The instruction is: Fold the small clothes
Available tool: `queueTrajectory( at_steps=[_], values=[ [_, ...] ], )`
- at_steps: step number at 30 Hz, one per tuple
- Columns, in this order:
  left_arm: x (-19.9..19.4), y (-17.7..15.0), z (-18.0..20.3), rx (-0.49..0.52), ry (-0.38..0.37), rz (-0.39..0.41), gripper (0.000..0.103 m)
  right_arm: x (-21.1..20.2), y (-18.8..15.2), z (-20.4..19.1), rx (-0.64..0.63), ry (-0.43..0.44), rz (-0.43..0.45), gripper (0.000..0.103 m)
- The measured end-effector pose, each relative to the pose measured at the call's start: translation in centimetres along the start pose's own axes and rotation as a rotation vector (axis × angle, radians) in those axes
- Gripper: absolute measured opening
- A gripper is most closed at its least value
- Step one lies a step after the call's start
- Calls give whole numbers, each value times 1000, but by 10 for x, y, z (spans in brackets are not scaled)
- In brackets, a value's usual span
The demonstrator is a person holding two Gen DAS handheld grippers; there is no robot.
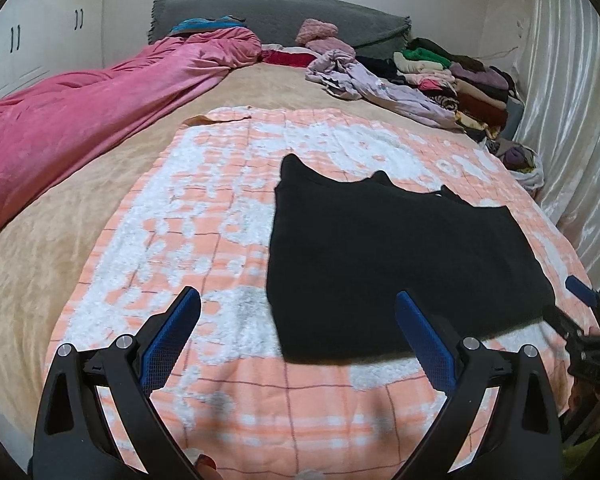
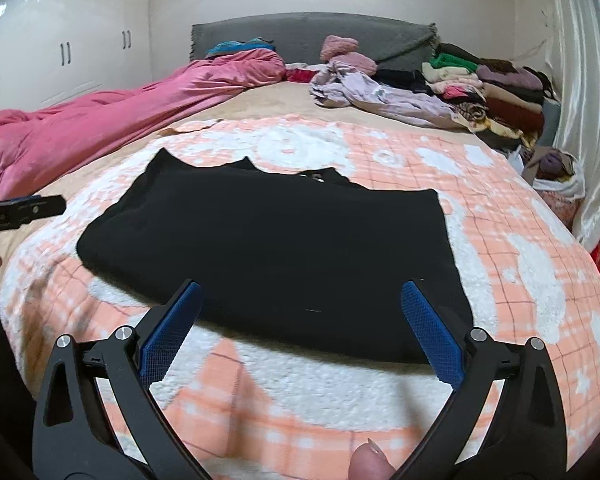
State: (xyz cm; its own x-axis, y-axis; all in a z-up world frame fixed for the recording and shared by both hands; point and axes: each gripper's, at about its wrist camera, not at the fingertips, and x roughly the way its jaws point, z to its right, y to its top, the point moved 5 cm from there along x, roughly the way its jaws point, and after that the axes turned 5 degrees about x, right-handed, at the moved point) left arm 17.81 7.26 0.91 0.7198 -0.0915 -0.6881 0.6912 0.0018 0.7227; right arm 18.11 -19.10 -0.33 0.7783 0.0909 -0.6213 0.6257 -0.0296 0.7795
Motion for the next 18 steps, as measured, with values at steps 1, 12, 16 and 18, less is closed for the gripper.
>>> queueTrajectory(
  at_steps=[1,12,16,18],
  values=[
    [0,0,-2,-4,0,2,97,0,0,-3,-4,4,1,94],
    [-4,2,-27,-43,33,27,99,3,-11,-73,-118,77,-28,94],
    [-6,2,-34,-45,49,37,99,2,-13,-97,-166,90,-18,94],
    [-6,2,-37,-49,52,41,99,2,-13,-108,-185,105,-14,94]
  ],
)
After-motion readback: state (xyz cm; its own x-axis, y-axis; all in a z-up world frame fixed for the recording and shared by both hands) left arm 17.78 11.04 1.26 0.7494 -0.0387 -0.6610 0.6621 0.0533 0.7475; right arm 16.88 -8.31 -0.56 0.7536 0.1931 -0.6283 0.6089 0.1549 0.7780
